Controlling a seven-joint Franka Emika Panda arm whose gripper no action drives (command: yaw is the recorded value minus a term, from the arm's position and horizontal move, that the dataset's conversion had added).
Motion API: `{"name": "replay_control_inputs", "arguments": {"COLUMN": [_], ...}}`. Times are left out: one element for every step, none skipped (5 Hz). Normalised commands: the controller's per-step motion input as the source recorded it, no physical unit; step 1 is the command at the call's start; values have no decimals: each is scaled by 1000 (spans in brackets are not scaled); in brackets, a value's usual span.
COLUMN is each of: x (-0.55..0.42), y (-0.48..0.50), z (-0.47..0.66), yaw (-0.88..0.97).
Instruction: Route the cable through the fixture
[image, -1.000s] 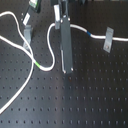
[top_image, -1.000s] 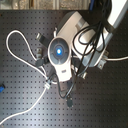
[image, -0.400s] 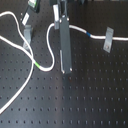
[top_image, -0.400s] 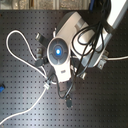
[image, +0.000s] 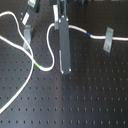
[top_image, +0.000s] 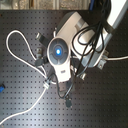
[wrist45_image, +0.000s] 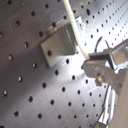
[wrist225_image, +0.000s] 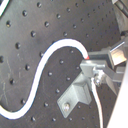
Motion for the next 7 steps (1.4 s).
{"name": "replay_control_inputs", "arguments": {"x": [-104,-60,-55,-48,-22,7,0], "y": [62,-4,415,497,375,242,9], "z": [749,601,80,489,596,650,368], "yaw": [174,114,129,263,360,329,337]}}
